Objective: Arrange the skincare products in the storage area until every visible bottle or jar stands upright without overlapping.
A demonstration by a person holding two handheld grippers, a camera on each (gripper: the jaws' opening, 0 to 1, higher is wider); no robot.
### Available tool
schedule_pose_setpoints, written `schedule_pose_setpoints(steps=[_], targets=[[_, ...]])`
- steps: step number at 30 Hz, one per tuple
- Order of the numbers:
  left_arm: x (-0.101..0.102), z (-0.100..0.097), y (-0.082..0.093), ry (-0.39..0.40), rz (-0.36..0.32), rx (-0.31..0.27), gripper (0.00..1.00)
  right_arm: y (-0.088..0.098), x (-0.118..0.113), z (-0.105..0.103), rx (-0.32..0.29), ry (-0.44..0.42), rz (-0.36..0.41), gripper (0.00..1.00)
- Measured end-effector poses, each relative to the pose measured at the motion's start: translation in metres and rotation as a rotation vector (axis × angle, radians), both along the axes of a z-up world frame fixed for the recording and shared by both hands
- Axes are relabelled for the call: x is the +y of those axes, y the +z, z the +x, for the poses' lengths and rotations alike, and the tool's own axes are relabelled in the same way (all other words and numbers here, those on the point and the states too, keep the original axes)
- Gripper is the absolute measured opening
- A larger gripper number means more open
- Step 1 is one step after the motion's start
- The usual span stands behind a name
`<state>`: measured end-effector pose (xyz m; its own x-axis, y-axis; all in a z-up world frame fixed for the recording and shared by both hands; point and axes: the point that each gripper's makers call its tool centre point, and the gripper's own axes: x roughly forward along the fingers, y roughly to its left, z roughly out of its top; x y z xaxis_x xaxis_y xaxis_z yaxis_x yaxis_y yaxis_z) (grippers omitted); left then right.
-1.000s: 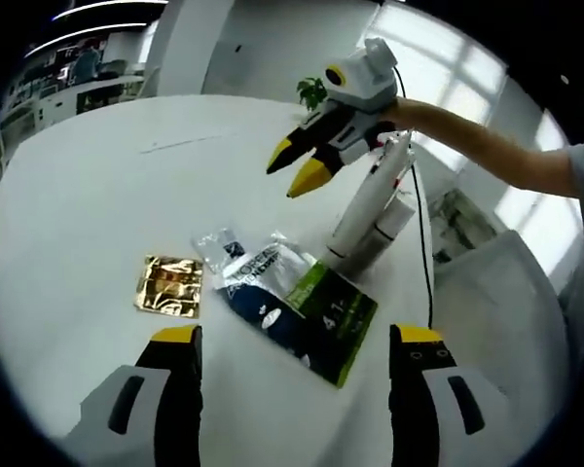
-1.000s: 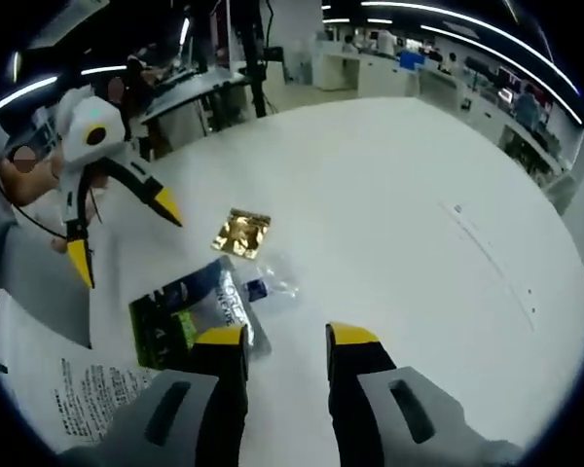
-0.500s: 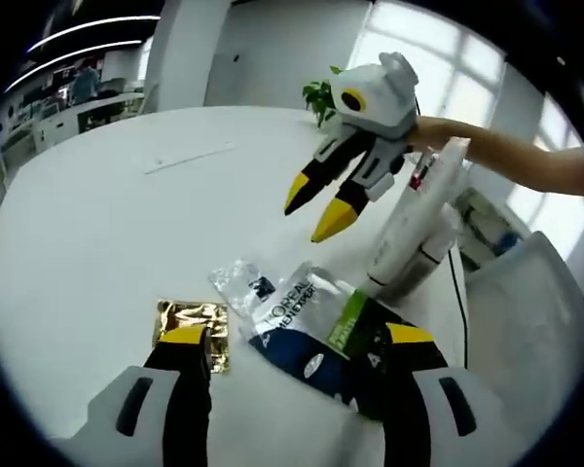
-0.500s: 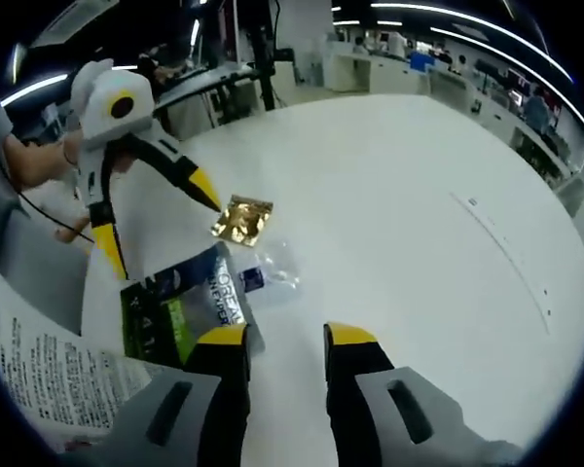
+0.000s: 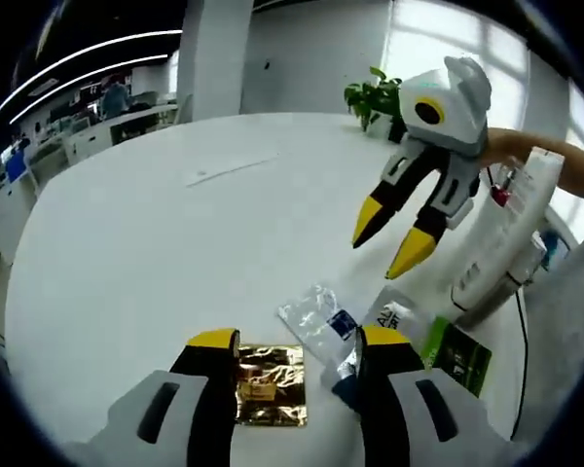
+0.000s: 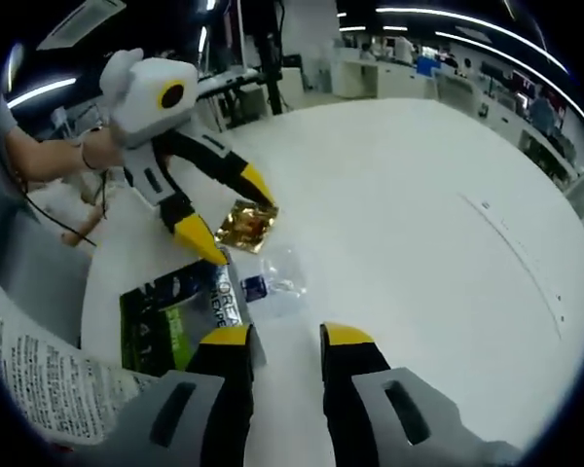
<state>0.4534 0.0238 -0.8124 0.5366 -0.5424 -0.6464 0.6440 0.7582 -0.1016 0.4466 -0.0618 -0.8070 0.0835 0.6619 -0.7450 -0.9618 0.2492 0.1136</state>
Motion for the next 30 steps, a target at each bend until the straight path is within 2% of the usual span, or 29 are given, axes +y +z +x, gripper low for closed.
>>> schedule_pose_setpoints(steps=[2, 6, 9, 14, 18, 22, 24, 25, 30], targets=[[0.002, 0.000, -0.006, -0.002, 0.042, -0.002, 0.40, -0.003, 0.002, -0.001, -0.001, 0.015, -0.002, 0.28], [0.001, 0.003, -0.009, -0.018, 0.049, 0.005, 0.40, -0.006, 0.002, -0.002, 0.000, 0.025, -0.006, 0.28], [0.001, 0.002, -0.014, -0.038, 0.087, 0.000, 0.40, -0.009, 0.004, 0.000, -0.001, 0.025, -0.001, 0.27], [-0.004, 0.004, -0.013, -0.058, 0.103, -0.013, 0.40, -0.013, 0.005, 0.002, -0.038, 0.067, -0.009, 0.29], [-0.009, 0.010, -0.014, -0.072, 0.115, -0.018, 0.39, -0.012, 0.009, 0.011, -0.061, 0.053, 0.010, 0.30], [-0.008, 0.013, -0.014, -0.083, 0.121, -0.021, 0.39, -0.014, 0.013, 0.012, -0.050, 0.057, 0.015, 0.30], [-0.009, 0.013, -0.015, -0.083, 0.123, -0.022, 0.39, -0.018, 0.011, 0.015, -0.047, 0.042, -0.022, 0.30], [-0.009, 0.013, -0.015, -0.082, 0.124, -0.022, 0.39, -0.018, 0.012, 0.015, -0.048, 0.041, -0.017, 0.30], [-0.010, 0.015, -0.015, -0.090, 0.118, -0.022, 0.36, -0.020, 0.011, 0.019, 0.006, -0.018, 0.000, 0.32]])
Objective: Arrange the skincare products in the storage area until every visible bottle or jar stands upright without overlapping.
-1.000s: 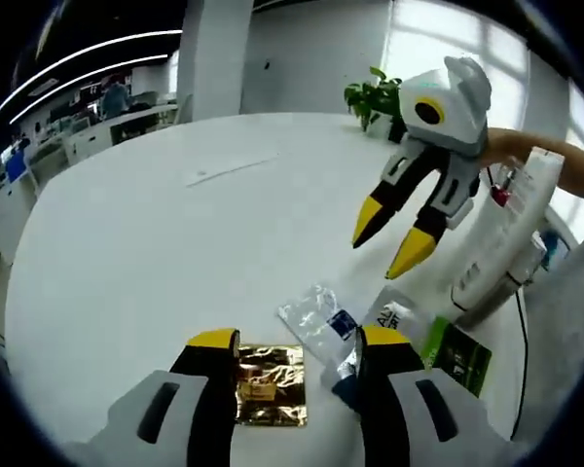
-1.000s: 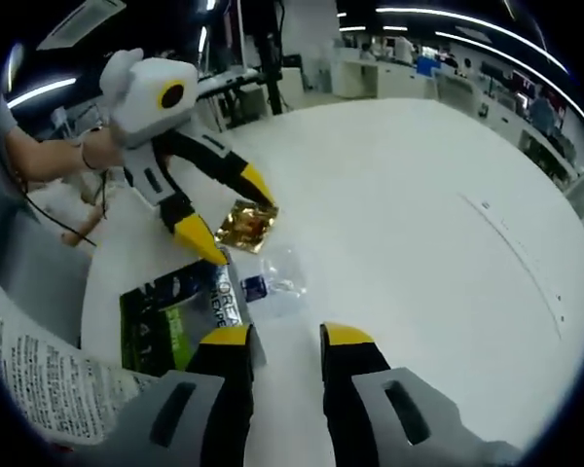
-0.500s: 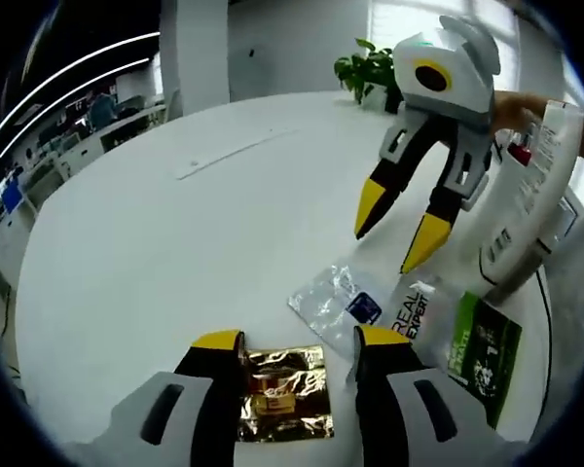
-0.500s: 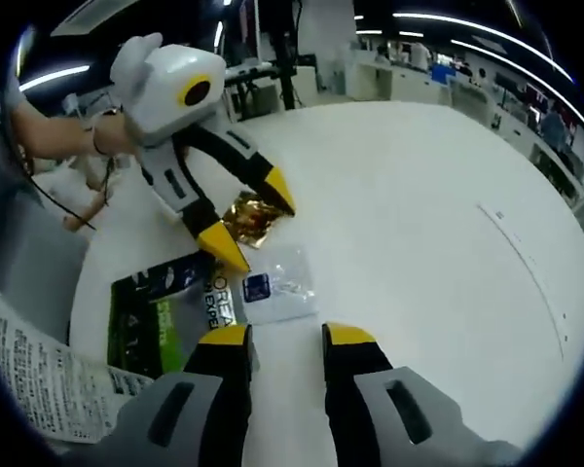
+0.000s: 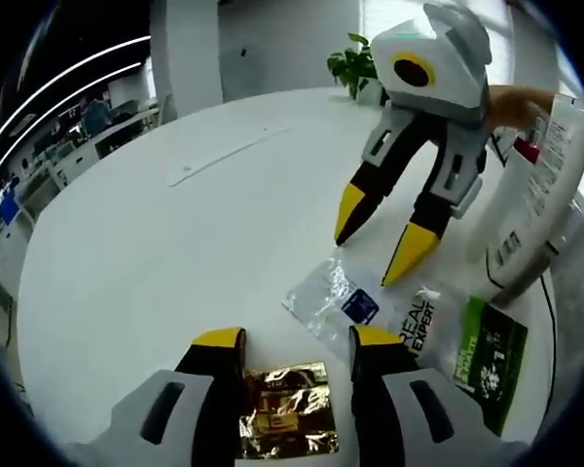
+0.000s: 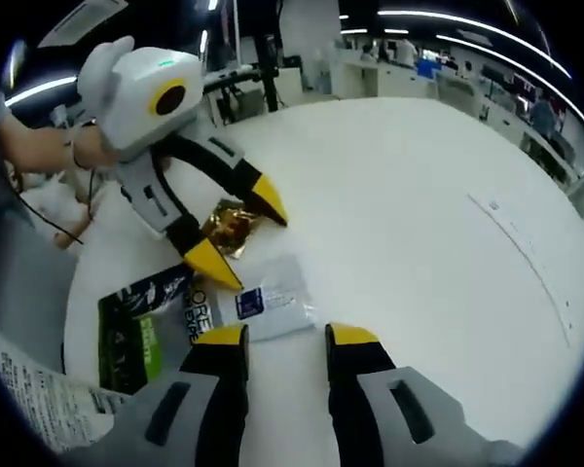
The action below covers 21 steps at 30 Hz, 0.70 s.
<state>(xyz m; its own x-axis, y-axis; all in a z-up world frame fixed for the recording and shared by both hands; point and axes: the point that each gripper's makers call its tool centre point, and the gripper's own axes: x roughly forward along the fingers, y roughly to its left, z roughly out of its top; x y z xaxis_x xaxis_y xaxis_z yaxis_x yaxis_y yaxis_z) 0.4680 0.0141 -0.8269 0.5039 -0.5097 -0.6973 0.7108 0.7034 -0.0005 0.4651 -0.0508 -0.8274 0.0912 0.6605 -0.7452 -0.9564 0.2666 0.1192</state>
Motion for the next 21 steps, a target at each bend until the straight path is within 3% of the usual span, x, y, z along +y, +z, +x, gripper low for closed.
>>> schedule_pose_setpoints(steps=[12, 15, 17, 18, 21], targets=[[0.000, 0.000, -0.001, -0.008, -0.003, 0.007, 0.34, 0.005, 0.011, 0.002, 0.277, -0.223, 0.214, 0.24], [-0.001, -0.001, -0.001, -0.010, -0.003, 0.005, 0.34, 0.003, 0.009, 0.006, 0.338, -0.282, 0.250, 0.20], [-0.002, -0.001, -0.001, -0.009, -0.007, 0.008, 0.34, 0.002, 0.008, 0.007, 0.347, -0.291, 0.266, 0.17], [-0.002, -0.002, -0.001, -0.009, -0.006, 0.008, 0.33, 0.005, 0.010, 0.000, 0.414, -0.316, 0.299, 0.17], [-0.003, -0.002, -0.001, -0.010, -0.006, 0.007, 0.33, 0.010, 0.012, -0.004, 0.483, -0.350, 0.349, 0.20]])
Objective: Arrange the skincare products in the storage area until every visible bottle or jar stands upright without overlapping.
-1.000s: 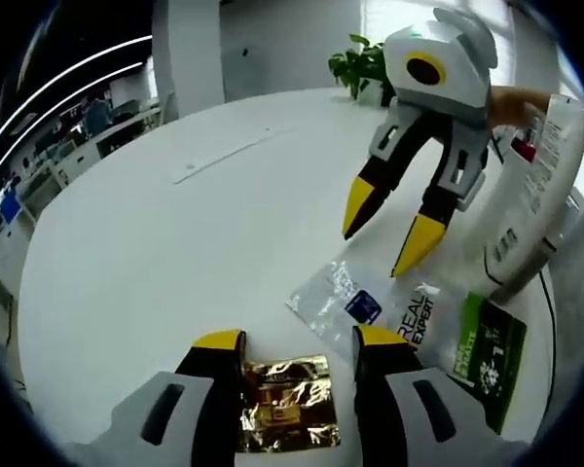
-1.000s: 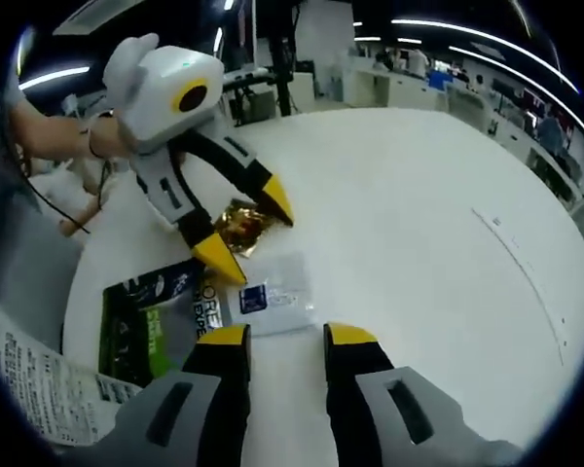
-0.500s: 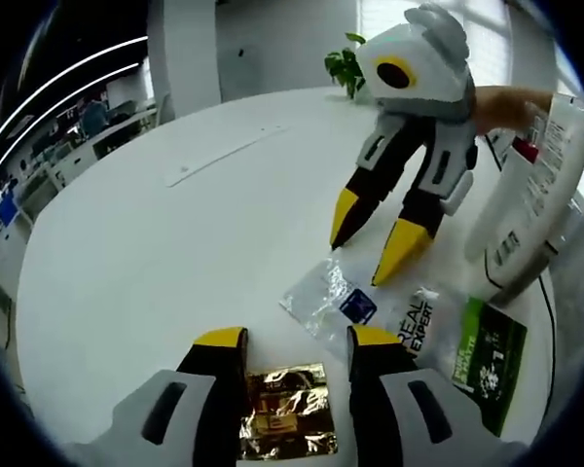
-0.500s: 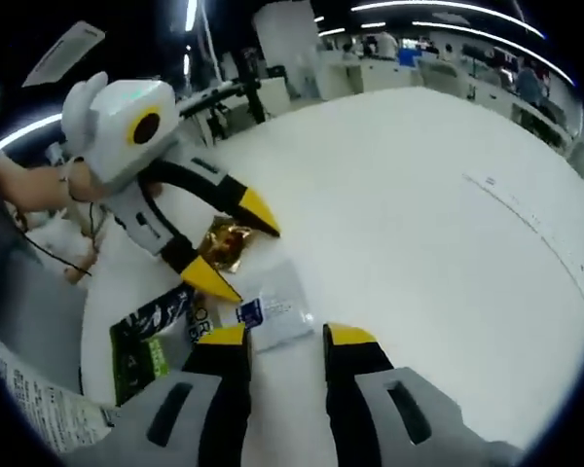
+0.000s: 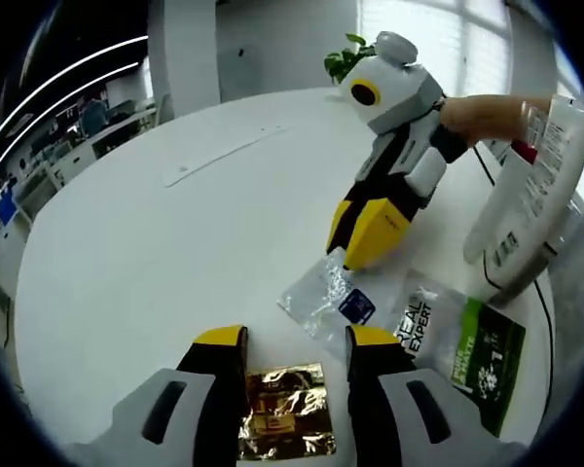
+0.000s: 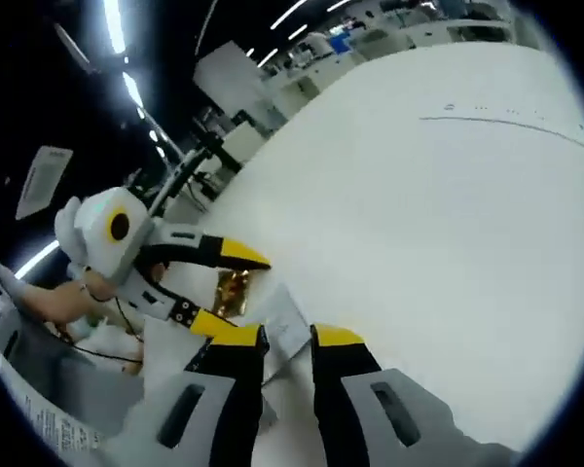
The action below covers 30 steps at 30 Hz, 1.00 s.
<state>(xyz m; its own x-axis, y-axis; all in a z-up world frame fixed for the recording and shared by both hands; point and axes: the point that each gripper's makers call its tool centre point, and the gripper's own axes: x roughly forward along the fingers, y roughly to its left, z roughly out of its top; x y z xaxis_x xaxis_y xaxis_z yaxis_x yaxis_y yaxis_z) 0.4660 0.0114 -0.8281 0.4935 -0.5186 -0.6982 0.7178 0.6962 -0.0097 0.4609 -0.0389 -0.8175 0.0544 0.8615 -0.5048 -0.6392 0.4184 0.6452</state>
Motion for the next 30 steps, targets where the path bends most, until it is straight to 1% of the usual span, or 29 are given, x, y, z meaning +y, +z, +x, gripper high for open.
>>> schedule_pose_setpoints(steps=[1, 3, 6, 7, 9, 10, 11, 12, 14, 18, 20, 23, 25, 26, 27, 28, 29, 30], targets=[[0.000, 0.000, 0.000, -0.001, 0.000, -0.001, 0.33, -0.002, -0.003, 0.007, -0.007, -0.010, -0.005, 0.17], [-0.001, -0.001, 0.000, -0.002, -0.001, 0.000, 0.33, -0.005, -0.005, 0.011, 0.001, -0.024, -0.016, 0.13], [-0.002, -0.001, 0.000, 0.000, -0.003, -0.001, 0.33, -0.009, -0.006, 0.009, 0.048, -0.024, -0.012, 0.12], [-0.003, -0.001, 0.000, 0.000, -0.004, -0.001, 0.33, -0.009, -0.007, 0.009, 0.047, -0.025, -0.011, 0.11], [-0.003, -0.001, 0.000, -0.002, -0.003, -0.003, 0.32, -0.005, -0.005, 0.008, 0.072, -0.040, 0.017, 0.08], [-0.003, -0.001, 0.000, -0.003, -0.003, -0.003, 0.32, 0.000, -0.003, 0.008, 0.097, -0.056, 0.050, 0.05], [-0.004, -0.002, 0.000, -0.003, -0.004, -0.004, 0.32, 0.002, -0.002, 0.008, 0.101, -0.057, 0.061, 0.03], [-0.004, -0.002, 0.001, -0.003, -0.004, -0.004, 0.32, 0.004, -0.001, 0.006, 0.107, -0.050, 0.070, 0.03], [-0.005, -0.002, 0.001, -0.001, -0.004, -0.005, 0.32, 0.004, 0.001, 0.004, 0.092, -0.038, 0.057, 0.03], [-0.005, -0.002, 0.001, -0.001, -0.005, -0.004, 0.32, 0.010, 0.007, 0.000, 0.102, -0.021, 0.073, 0.04], [-0.005, -0.002, 0.001, 0.000, -0.005, -0.005, 0.32, 0.009, 0.008, -0.002, 0.088, -0.008, 0.060, 0.05], [-0.006, -0.003, 0.001, -0.004, -0.005, -0.002, 0.31, 0.005, 0.005, -0.003, 0.084, 0.008, 0.038, 0.09], [-0.006, -0.002, 0.001, -0.006, -0.004, -0.006, 0.31, 0.003, 0.004, -0.002, 0.081, 0.008, 0.027, 0.07], [-0.006, -0.003, 0.000, -0.006, -0.004, -0.006, 0.31, 0.003, 0.003, -0.002, 0.090, 0.004, 0.033, 0.08], [-0.006, -0.003, 0.000, -0.007, -0.004, -0.006, 0.31, 0.005, 0.005, -0.003, 0.111, -0.002, 0.056, 0.08], [-0.006, -0.002, 0.000, -0.008, -0.005, -0.007, 0.31, 0.010, 0.008, -0.005, 0.149, -0.014, 0.095, 0.07], [-0.006, -0.002, 0.000, -0.008, -0.005, -0.007, 0.31, 0.011, 0.009, -0.006, 0.157, -0.016, 0.107, 0.05], [-0.006, -0.002, 0.000, -0.008, -0.006, -0.006, 0.31, 0.009, 0.008, -0.006, 0.151, -0.012, 0.096, 0.03]])
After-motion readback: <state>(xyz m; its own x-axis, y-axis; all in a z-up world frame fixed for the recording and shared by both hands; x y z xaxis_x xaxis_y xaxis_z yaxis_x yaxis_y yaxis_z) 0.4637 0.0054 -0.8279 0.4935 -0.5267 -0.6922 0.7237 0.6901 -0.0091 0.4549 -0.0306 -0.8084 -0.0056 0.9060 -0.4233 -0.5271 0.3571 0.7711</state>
